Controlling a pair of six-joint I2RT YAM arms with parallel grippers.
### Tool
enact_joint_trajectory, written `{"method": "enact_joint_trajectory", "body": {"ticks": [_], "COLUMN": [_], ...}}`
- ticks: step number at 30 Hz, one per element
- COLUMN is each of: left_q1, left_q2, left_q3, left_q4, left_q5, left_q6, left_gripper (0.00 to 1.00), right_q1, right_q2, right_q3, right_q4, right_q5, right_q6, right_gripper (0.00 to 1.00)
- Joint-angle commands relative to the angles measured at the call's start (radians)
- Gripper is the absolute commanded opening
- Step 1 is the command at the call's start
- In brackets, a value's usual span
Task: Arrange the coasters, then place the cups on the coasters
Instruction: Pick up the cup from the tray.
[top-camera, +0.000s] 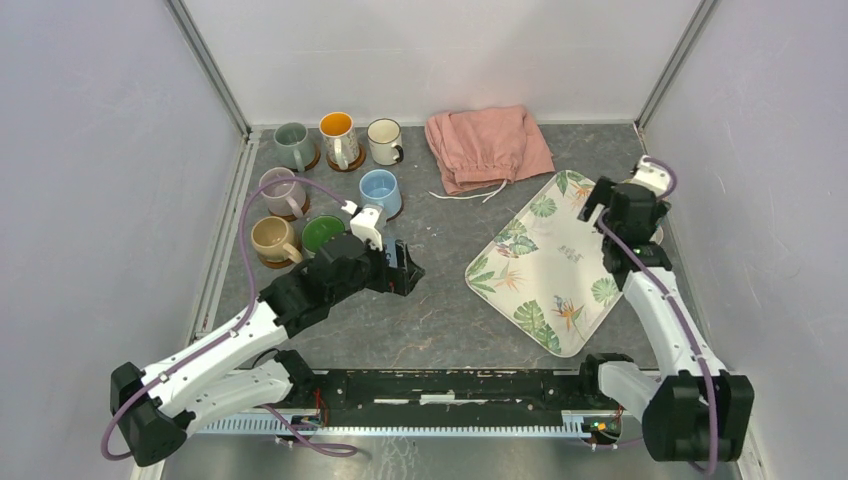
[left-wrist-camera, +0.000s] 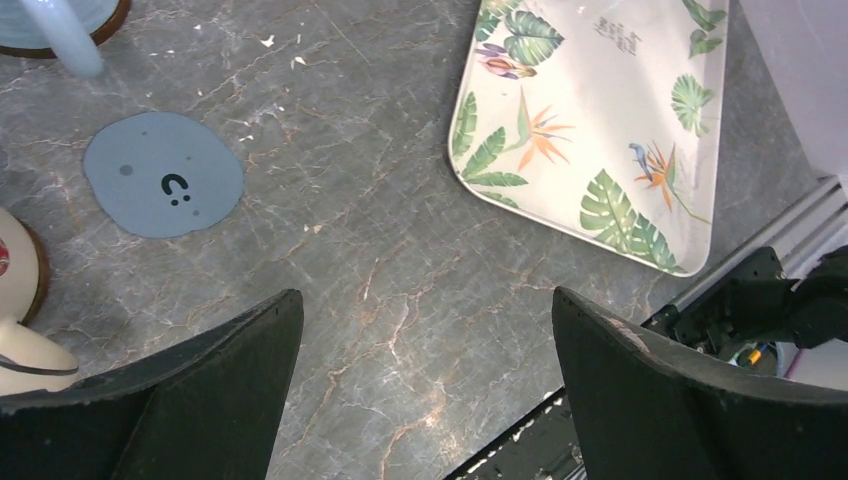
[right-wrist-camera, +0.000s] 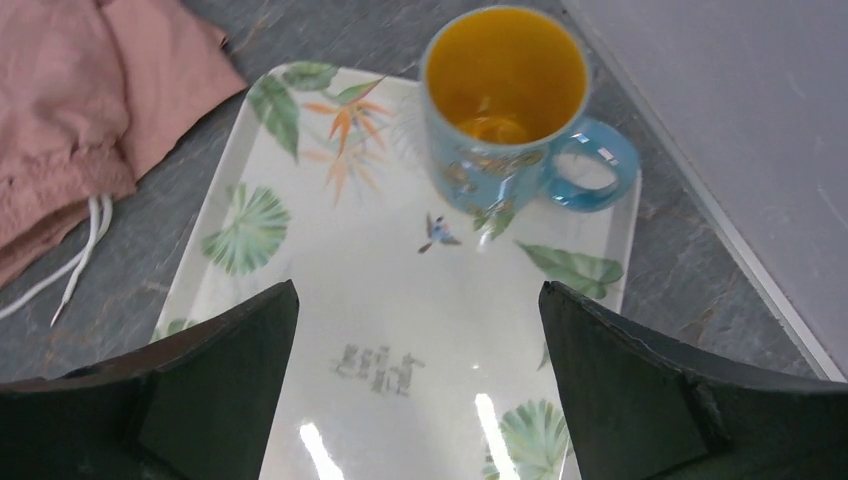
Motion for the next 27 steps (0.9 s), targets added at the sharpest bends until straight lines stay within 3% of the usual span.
{"method": "enact_joint_trajectory", "body": {"ticks": [1, 12, 21, 27], "left_q1": [-0.002, -0.002, -0.002, -0.002], "left_q2": [-0.034, -0.049, -0.054, -0.044], "left_q3": [0.007, -0.001, -0.011, -0.014], "left_q4": [0.037, 0.034, 0.035, 0.04], "left_q5": [0.061, 0.085, 0.09, 0.097], "left_q6": [0.054, 0.055, 0.052, 0.049], "left_gripper": [1.0, 1.0, 1.0, 1.0], "right_q1": [-0.157, -0.436, -0.508, -0.513], "right_q2": [0.028, 0.153, 0.3, 0.399], "right_q3": [0.059, 0.012, 0.034, 0.098], "right_q4": [0.135, 0.415, 0.569, 0.58], "right_q5": [-0.135, -0.414, -0.523, -0.583], "right_q6": [-0.025, 0.078, 0.13, 0.141], "right_gripper": [0.98, 0.98, 0.98, 0.98]}}
